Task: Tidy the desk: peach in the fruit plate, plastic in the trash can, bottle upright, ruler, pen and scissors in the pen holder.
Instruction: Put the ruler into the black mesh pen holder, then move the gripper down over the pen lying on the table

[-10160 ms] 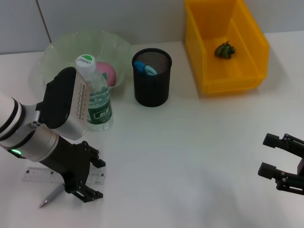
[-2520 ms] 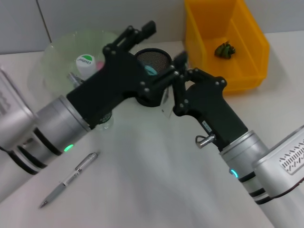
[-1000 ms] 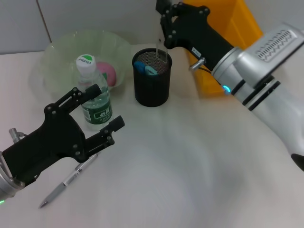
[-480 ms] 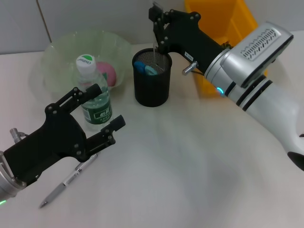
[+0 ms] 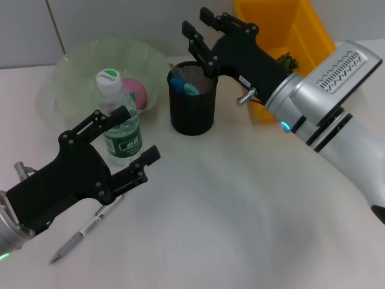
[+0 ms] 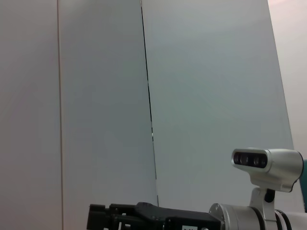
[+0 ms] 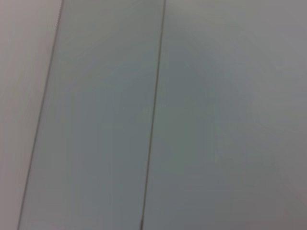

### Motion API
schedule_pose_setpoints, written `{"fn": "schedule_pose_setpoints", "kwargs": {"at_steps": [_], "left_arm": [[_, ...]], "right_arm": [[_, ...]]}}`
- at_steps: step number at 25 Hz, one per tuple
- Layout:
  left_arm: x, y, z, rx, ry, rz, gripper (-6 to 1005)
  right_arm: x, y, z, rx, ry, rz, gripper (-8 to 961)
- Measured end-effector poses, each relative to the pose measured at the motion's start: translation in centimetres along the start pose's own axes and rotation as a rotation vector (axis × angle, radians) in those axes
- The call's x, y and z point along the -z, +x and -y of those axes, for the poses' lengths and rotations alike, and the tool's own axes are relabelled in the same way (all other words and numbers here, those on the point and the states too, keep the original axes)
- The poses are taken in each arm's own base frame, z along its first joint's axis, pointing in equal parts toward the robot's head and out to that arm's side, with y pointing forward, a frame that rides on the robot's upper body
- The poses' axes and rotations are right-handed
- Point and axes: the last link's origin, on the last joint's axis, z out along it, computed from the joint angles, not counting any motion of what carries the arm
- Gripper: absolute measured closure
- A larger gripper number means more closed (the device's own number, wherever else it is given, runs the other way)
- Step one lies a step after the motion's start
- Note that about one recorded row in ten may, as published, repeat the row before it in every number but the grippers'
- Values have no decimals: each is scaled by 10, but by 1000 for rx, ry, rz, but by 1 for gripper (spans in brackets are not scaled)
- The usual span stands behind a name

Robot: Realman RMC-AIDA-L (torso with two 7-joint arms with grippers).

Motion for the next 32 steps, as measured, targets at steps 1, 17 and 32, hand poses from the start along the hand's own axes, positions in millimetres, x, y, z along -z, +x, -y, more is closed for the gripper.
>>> {"fn": "schedule_pose_setpoints", "kwargs": {"at_steps": [1,17,32], "left_arm": [[0,0,0,0,0,0,213],[3,2,1,31,-15,5,212],[-4,20,4,168,-73,469,213]], "right_arm": [[2,0,2,-7,14,4,595],[115,-1,12,-100,245,187,201],[237,3,9,-271,-87,-63,134]]}}
